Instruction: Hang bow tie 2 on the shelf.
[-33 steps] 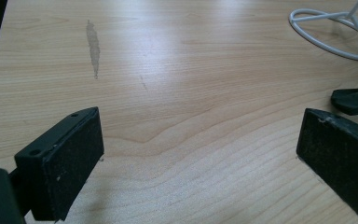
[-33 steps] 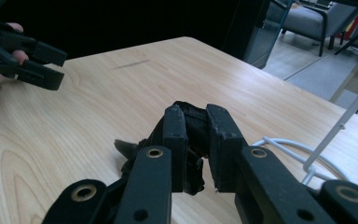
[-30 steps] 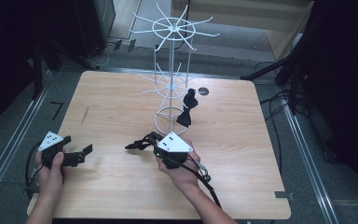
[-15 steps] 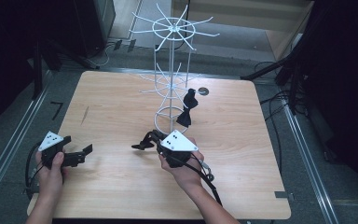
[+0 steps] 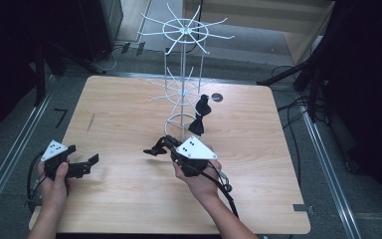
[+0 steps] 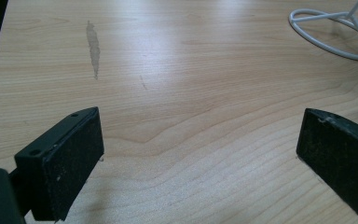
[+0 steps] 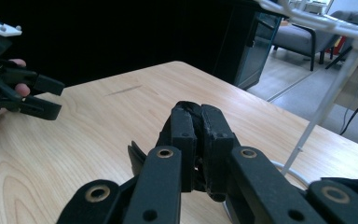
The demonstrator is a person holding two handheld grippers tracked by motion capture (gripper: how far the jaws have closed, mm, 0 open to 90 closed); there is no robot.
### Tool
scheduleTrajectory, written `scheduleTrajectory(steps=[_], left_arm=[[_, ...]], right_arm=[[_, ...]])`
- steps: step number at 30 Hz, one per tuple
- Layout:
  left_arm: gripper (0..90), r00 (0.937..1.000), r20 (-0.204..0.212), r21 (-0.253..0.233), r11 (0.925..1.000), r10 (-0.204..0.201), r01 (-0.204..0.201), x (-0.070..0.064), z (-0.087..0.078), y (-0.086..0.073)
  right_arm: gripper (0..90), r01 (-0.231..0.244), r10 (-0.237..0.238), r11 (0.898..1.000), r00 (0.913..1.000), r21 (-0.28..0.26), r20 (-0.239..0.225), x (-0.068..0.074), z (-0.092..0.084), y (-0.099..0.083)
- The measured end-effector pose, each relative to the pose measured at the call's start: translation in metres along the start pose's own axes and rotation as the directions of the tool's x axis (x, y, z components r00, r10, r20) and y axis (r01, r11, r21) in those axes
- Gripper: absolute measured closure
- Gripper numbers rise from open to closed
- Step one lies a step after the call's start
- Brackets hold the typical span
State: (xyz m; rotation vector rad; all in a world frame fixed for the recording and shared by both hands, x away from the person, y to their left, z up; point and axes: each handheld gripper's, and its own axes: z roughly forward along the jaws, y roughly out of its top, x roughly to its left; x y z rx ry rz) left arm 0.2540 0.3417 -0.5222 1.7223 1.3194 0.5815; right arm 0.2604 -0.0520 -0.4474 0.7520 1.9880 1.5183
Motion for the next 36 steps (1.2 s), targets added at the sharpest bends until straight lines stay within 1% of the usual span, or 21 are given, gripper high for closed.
scheduleTrajectory(steps=[9,19,21,25,28,31,33,36], left_arm=[[1.4,1.0,0.0,0.0,1.0,0.0,0.0,0.0,0.0,0.0],[1.4,1.0,0.001,0.001,1.0,-0.001,0.001,0.0,0.0,0.0],[1.4,1.0,0.001,0.002,1.0,0.0,0.0,0.0,0.0,0.0],[1.4,1.0,0.001,0.003,1.0,0.0,0.0,0.0,0.0,0.0],[1.4,1.0,0.001,0.003,1.0,-0.001,0.001,0.0,0.0,0.0],[1.4,1.0,0.002,0.003,1.0,-0.001,0.001,0.0,0.0,0.0],[1.4,1.0,0.001,0.003,1.0,-0.001,0.001,0.0,0.0,0.0],[1.4,1.0,0.001,0.003,1.0,-0.001,0.001,0.0,0.0,0.0]], right_arm=[[86.6,-0.007,0.008,1.0,0.9996,-0.017,0.026,-0.009,-0.006,0.004],[86.6,-0.014,0.017,0.999,0.9978,-0.045,0.065,-0.024,-0.017,0.009],[86.6,-0.022,0.025,0.999,0.9973,-0.048,0.069,-0.026,-0.019,0.01],[86.6,-0.024,0.029,0.998,0.9962,-0.059,0.082,-0.033,-0.023,0.012],[86.6,-0.034,0.039,0.998,0.9955,-0.058,0.087,-0.035,-0.025,0.012],[86.6,-0.039,0.045,0.997,0.9946,-0.068,0.093,-0.039,-0.027,0.013],[86.6,-0.054,0.061,0.996,0.9933,-0.072,0.098,-0.041,-0.029,0.013],[86.6,-0.055,0.064,0.995,0.9923,-0.079,0.106,-0.044,-0.032,0.014]])
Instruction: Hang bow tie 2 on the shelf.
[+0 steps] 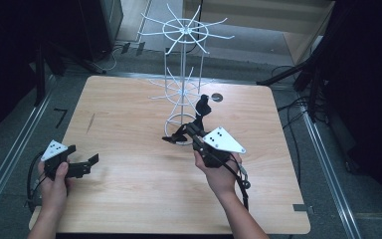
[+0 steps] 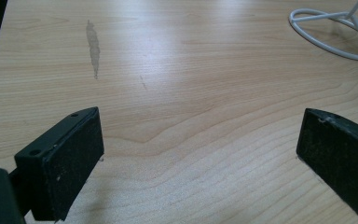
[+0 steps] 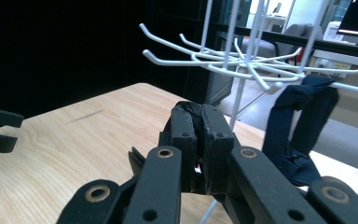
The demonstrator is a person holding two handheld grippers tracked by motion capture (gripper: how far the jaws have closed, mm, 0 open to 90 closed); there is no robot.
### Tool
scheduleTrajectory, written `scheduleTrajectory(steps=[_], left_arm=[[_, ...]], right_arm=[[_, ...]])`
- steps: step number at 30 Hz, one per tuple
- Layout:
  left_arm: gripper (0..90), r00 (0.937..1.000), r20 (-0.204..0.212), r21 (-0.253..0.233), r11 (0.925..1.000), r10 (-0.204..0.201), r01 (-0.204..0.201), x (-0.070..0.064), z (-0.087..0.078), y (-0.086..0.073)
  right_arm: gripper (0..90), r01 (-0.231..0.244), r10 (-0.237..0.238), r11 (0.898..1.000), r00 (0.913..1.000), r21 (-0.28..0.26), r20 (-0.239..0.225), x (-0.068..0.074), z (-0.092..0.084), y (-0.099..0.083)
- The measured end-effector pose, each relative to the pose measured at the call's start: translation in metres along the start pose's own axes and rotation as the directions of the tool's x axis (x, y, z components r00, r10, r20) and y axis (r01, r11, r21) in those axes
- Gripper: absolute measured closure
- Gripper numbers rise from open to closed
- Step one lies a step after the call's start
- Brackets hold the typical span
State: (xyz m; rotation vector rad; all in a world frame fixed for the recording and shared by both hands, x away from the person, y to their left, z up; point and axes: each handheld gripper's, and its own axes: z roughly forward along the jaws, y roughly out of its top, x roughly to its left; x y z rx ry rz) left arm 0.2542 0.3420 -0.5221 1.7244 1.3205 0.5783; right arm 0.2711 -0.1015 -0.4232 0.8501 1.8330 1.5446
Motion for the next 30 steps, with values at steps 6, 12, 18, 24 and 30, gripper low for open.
scheduleTrajectory(steps=[6,12,18,24,30], left_arm=[[1.4,1.0,-0.001,0.0,1.0,0.0,0.0,0.0,0.0,0.0],[1.4,1.0,0.0,0.0,1.0,0.0,0.0,0.0,0.0,0.0],[1.4,1.0,-0.001,0.0,1.0,0.0,0.0,0.0,0.0,0.0],[1.4,1.0,-0.001,-0.002,1.0,0.001,-0.001,0.0,0.0,0.0],[1.4,1.0,-0.001,-0.002,1.0,0.001,-0.001,0.0,0.0,0.0]], right_arm=[[86.6,-0.003,0.003,1.0,0.9999,-0.01,0.014,-0.006,-0.004,0.002],[86.6,-0.009,0.009,1.0,0.9997,-0.024,0.024,-0.012,-0.007,0.005],[86.6,-0.021,0.022,0.999,0.9992,-0.034,0.033,-0.016,-0.011,0.007],[86.6,-0.03,0.032,0.998,0.9986,-0.047,0.042,-0.021,-0.015,0.009],[86.6,-0.032,0.034,0.998,0.9985,-0.06,0.042,-0.024,-0.018,0.014]])
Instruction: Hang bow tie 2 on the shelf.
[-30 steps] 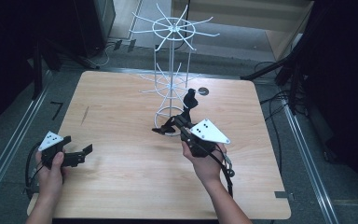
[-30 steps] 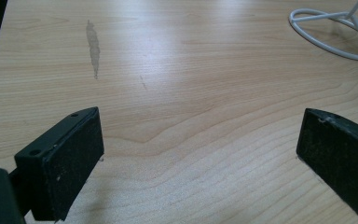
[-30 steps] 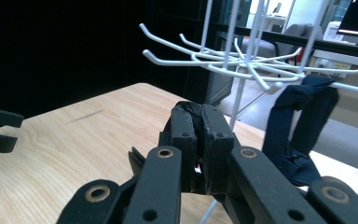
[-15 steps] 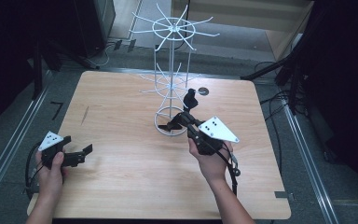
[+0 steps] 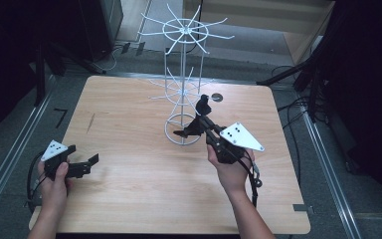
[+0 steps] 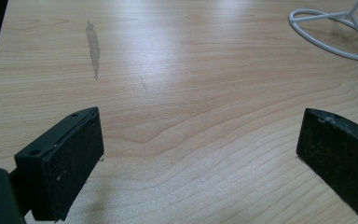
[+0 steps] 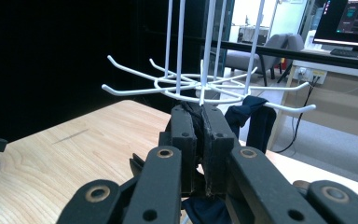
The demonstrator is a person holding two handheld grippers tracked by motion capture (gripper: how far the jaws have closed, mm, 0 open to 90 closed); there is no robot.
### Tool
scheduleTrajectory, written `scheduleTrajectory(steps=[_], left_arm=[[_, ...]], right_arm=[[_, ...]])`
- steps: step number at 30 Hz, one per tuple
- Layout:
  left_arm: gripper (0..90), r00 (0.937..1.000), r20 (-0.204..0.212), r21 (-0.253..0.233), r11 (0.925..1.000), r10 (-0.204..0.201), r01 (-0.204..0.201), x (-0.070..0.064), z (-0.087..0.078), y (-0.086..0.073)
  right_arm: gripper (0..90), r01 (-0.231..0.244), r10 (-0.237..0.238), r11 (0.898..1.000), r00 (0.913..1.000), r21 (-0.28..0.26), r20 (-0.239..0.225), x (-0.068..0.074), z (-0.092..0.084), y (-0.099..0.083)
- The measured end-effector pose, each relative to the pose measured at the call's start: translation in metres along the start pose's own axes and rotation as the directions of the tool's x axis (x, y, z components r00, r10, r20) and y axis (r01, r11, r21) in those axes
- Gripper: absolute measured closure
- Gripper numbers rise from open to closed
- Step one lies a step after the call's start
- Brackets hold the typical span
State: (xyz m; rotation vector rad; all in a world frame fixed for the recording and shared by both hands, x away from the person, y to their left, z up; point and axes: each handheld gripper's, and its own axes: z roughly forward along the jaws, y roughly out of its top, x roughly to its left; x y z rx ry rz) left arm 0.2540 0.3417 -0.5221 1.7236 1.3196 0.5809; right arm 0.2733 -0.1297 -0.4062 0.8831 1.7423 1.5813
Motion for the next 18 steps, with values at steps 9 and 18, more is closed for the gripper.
scheduleTrajectory(steps=[9,18], left_arm=[[1.4,1.0,-0.001,-0.001,1.0,0.004,-0.004,-0.0002,-0.0002,0.0],[1.4,1.0,-0.001,-0.004,0.9999,0.009,-0.009,-0.0007,-0.0006,-0.0003]], right_arm=[[86.6,-0.014,0.013,1.0,0.9999,-0.018,-0.001,-0.0053,-0.002,0.0054],[86.6,-0.018,0.017,1.0,0.9998,-0.024,-0.013,-0.0076,-0.0004,0.0096]])
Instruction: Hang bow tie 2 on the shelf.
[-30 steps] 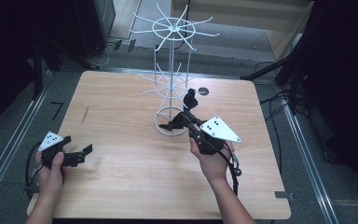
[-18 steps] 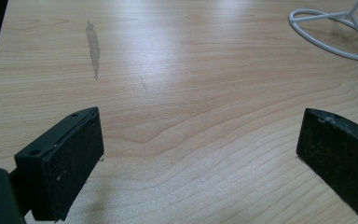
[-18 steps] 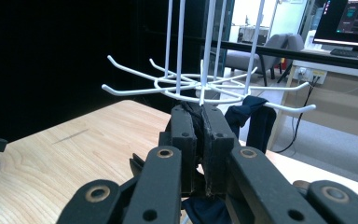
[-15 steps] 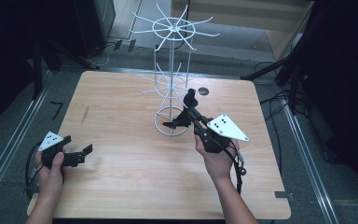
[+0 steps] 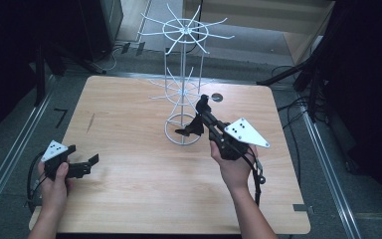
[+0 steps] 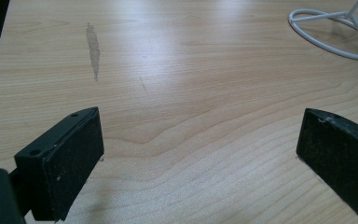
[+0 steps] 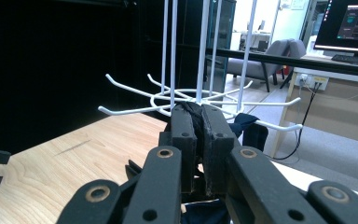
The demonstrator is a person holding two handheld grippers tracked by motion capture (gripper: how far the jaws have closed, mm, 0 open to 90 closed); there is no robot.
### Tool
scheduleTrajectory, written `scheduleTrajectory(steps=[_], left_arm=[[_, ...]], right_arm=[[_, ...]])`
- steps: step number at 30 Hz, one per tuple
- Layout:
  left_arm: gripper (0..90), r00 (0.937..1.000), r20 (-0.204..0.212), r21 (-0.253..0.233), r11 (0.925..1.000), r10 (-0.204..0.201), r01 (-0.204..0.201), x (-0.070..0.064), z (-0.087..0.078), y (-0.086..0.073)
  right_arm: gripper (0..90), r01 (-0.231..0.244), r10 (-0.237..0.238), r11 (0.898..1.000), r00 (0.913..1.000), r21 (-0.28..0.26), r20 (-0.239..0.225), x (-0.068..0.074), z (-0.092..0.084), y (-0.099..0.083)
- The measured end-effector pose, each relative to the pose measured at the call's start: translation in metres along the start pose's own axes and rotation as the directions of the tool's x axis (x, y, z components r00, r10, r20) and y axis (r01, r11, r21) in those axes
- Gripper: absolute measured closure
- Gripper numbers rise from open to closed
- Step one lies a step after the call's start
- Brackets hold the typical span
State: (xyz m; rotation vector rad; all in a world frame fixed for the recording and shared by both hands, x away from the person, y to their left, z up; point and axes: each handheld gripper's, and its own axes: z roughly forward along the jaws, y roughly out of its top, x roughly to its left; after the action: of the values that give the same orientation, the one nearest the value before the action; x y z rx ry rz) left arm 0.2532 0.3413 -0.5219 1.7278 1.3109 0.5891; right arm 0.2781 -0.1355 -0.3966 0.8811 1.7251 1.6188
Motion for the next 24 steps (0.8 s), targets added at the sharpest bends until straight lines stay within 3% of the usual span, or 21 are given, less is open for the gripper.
scheduleTrajectory(steps=[24], left_arm=[[1.4,1.0,0.0,-0.004,1.0,0.002,-0.002,-0.001,0.0,0.0]], right_arm=[[86.6,-0.088,0.089,0.995,0.9955,0.046,-0.031,-0.015,0.015,-0.011]])
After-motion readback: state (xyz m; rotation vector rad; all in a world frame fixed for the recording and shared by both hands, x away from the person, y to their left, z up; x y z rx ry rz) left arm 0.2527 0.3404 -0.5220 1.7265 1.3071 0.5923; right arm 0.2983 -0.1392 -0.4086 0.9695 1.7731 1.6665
